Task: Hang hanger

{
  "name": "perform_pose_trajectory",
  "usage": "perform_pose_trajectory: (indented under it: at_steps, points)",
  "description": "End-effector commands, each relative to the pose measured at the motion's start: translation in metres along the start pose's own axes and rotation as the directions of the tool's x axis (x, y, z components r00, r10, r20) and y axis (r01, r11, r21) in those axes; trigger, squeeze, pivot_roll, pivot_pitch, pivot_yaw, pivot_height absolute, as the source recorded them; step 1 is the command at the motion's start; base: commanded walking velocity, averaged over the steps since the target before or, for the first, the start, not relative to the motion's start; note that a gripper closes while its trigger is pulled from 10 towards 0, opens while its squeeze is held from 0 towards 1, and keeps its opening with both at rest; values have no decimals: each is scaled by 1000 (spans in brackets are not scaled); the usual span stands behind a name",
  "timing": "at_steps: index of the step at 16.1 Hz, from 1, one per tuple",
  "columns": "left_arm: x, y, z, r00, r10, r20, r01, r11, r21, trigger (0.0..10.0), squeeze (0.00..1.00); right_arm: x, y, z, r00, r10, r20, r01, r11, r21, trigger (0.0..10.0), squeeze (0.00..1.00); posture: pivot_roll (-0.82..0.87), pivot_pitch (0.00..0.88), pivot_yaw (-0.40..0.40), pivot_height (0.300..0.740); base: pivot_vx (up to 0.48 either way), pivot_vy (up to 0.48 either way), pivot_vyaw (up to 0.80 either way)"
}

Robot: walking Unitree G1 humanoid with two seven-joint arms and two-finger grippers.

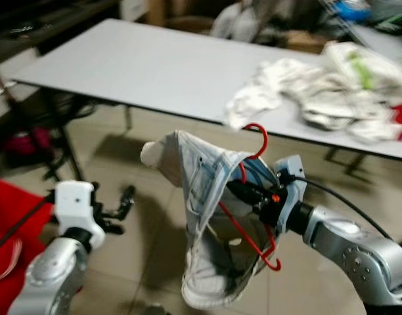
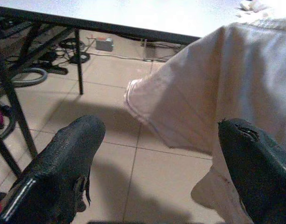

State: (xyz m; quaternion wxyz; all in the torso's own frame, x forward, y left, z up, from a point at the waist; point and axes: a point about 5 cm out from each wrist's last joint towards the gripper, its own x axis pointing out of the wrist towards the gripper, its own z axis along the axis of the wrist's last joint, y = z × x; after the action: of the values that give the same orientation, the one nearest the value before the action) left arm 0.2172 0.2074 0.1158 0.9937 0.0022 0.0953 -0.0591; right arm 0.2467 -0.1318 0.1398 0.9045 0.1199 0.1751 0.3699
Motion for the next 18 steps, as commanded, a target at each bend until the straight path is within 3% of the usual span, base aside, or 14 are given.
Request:
perform_pose_trajectory:
  at_steps: [1, 4, 18]
  points:
    - [1, 1, 1, 1000, 6, 8, -6, 1000, 14, 10000, 0, -1, 1, 12, 998, 19, 63, -16, 999, -40, 10000, 0, -32, 0, -74, 740, 0, 0, 800]
    - [3, 1, 3, 999, 25, 24, -26, 999, 31, 10000, 0, 1, -4, 12, 997, 21, 72, -15, 997, -77, 10000, 0, -26, 0, -87, 740, 0, -105, 800]
    - [24, -5, 6, 999, -30, 37, 26, 994, 109, 10000, 0, 23, -14, -3, 997, 24, 78, -17, 995, -99, 10000, 0, -14, 0, -55, 740, 0, -390, 799]
